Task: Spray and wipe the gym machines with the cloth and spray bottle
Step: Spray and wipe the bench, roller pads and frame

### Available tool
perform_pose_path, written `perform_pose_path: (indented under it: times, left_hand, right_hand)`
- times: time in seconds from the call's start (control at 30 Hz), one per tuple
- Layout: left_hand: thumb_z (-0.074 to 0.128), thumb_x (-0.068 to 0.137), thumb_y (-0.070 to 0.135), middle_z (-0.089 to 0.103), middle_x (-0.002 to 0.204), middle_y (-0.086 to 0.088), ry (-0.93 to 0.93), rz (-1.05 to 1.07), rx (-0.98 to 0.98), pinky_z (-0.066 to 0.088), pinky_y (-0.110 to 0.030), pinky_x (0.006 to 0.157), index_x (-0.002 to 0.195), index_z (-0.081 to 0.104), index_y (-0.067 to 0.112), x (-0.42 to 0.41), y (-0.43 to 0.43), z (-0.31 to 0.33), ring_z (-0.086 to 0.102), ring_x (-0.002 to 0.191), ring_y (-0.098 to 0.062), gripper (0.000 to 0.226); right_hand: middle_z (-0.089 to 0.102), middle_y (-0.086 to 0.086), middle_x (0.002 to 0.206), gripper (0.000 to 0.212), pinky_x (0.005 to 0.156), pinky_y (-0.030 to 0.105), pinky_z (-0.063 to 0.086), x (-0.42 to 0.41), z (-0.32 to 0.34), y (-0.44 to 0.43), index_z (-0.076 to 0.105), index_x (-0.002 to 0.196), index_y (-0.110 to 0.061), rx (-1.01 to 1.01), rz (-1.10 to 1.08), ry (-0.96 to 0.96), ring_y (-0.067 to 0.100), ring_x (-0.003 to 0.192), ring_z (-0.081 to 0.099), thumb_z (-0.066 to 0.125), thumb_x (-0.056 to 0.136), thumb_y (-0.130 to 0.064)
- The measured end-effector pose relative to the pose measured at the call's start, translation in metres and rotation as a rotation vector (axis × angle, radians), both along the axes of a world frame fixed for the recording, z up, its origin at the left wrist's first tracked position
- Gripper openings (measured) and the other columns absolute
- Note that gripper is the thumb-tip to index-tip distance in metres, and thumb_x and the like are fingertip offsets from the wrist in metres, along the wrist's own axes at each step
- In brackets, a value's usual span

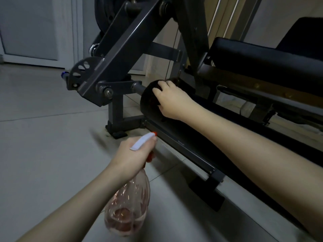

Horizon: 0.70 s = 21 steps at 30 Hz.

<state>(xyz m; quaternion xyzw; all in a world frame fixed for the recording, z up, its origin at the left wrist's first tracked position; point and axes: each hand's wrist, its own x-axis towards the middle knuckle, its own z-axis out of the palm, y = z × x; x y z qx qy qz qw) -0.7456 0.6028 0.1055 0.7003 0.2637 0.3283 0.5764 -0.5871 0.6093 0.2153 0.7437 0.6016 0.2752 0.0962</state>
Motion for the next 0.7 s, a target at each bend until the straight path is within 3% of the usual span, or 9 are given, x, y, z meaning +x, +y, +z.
perform_pose_path:
  times: [0.1,0.23,0.4,0.53,0.7]
  left_hand:
    - [0.052,0.092,0.045,0.072,0.077,-0.011,0.000,-0.002,0.017,0.044,-0.029,0.060,0.084,0.067,0.002,0.005,-0.006,0.008,0.065,0.072,-0.025,0.046]
    - [0.049,0.092,0.047,0.069,0.070,-0.003,-0.022,-0.055,0.104,0.043,-0.025,0.058,0.072,0.063,0.015,0.010,-0.020,0.021,0.063,0.066,-0.015,0.041]
    - [0.050,0.092,0.047,0.070,0.073,-0.003,-0.058,-0.090,0.089,0.046,-0.026,0.061,0.081,0.066,0.012,0.011,-0.032,0.033,0.063,0.067,-0.012,0.040]
    - [0.049,0.092,0.048,0.070,0.077,-0.006,-0.073,-0.120,0.145,0.051,-0.029,0.069,0.085,0.066,0.010,0.004,-0.036,0.034,0.065,0.069,-0.011,0.042]
    - [0.050,0.092,0.048,0.068,0.070,0.001,-0.069,-0.103,0.142,0.044,-0.021,0.058,0.080,0.066,0.015,0.000,-0.030,0.034,0.062,0.065,-0.008,0.039]
  right_hand:
    - [0.018,0.016,0.154,0.064,0.108,0.039,0.033,-0.003,0.002,-0.040,0.022,0.148,-0.012,-0.027,-0.024,0.015,0.032,0.139,0.022,0.053,0.093,-0.019]
    - [0.018,0.014,0.153,0.068,0.104,0.036,0.038,-0.008,0.003,-0.096,0.018,0.149,-0.018,-0.057,-0.089,0.008,0.030,0.140,0.021,0.055,0.091,-0.026]
    - [0.017,0.009,0.153,0.065,0.099,0.035,0.043,-0.014,0.002,-0.152,0.018,0.147,-0.025,-0.022,-0.205,0.036,0.031,0.140,0.022,0.053,0.092,-0.026]
    - [0.025,0.005,0.148,0.057,0.094,0.035,0.048,-0.008,0.007,-0.162,0.027,0.143,-0.027,0.062,-0.219,0.116,0.028,0.131,0.037,0.053,0.093,-0.033]
    - [0.041,0.002,0.137,0.044,0.083,0.030,0.048,0.018,0.028,-0.152,0.037,0.135,-0.030,0.113,-0.278,0.358,0.022,0.111,0.053,0.051,0.094,-0.034]
